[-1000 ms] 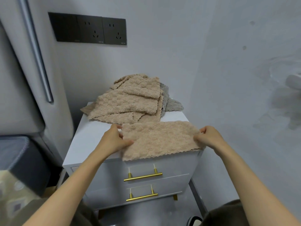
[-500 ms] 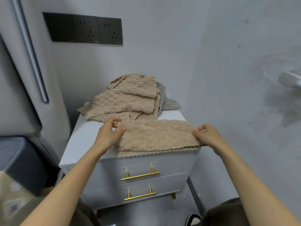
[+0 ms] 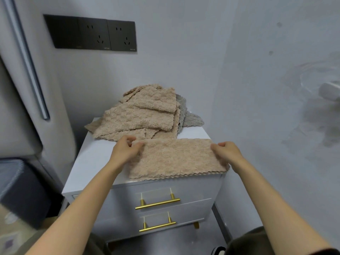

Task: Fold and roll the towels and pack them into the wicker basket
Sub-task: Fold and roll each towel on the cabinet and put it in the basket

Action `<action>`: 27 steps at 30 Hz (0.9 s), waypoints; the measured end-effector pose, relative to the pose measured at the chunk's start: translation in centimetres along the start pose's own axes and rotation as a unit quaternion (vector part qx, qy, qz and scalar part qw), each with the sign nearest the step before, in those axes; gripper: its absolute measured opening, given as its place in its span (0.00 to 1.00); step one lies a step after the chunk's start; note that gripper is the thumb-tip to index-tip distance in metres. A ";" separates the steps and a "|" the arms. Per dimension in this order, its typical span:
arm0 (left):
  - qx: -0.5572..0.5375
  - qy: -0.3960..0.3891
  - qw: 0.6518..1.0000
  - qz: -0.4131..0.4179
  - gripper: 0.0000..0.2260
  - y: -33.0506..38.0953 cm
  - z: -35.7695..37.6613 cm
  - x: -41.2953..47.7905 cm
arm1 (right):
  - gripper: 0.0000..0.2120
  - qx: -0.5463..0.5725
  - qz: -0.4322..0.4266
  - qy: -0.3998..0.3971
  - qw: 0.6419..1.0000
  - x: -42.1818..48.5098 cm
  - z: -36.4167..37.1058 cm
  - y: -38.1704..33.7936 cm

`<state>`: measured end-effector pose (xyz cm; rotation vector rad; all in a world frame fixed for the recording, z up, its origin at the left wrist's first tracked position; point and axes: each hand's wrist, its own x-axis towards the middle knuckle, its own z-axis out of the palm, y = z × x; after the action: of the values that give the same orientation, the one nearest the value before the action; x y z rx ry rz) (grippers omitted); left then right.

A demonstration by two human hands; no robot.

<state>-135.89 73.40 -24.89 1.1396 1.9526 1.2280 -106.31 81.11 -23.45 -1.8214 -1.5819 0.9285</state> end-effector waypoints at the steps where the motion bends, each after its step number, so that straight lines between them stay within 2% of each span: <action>1: 0.004 0.014 1.000 -0.001 0.18 -0.1 0.2 0.3 | 0.14 -0.013 0.003 -0.004 1.000 0.1 0.4 -0.1; 4: 0.113 0.062 0.990 0.062 0.11 -0.4 0.4 0.9 | 0.15 -0.078 0.012 -0.002 0.997 0.8 1.2 -0.2; 6: 0.190 0.067 0.974 0.100 0.08 -0.8 0.3 1.3 | 0.13 -0.103 0.017 -0.016 0.994 1.2 1.4 -0.2; 9: 0.283 0.047 0.950 0.120 0.07 -0.4 0.2 1.5 | 0.13 -0.117 0.031 -0.038 0.992 1.8 1.3 -0.4; 11: 0.331 0.046 0.925 0.181 0.08 0.2 0.1 1.4 | 0.11 -0.144 0.021 -0.025 0.989 1.6 1.0 -0.9; 13: 0.354 0.003 0.906 0.231 0.12 0.7 -0.1 1.4 | 0.08 -0.158 -0.008 -0.009 0.987 1.3 0.5 -1.4; 15: 0.380 -0.073 0.895 0.220 0.18 1.0 -0.1 1.4 | 0.06 -0.165 -0.033 0.017 0.986 1.5 0.0 -1.8; 17: 0.412 -0.111 0.883 0.196 0.21 0.9 0.1 1.6 | 0.09 -0.169 -0.048 0.049 0.983 1.7 -0.4 -2.0; 22: 0.393 -0.129 0.889 0.198 0.13 2.5 0.7 1.2 | 0.14 -0.106 -0.086 0.118 0.984 2.2 -0.3 -2.3; 24: 0.309 -0.176 0.916 0.185 0.13 3.6 0.9 0.4 | 0.14 -0.059 -0.086 0.132 0.986 2.5 -0.2 -2.7; 27: 0.155 -0.261 0.948 0.097 0.13 4.8 1.7 -1.1 | 0.12 0.020 -0.081 0.159 0.984 3.6 0.1 -3.3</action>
<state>-132.21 74.20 -21.27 1.6523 1.6792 0.6161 -108.14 85.14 -21.52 -1.6864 -1.4710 0.5588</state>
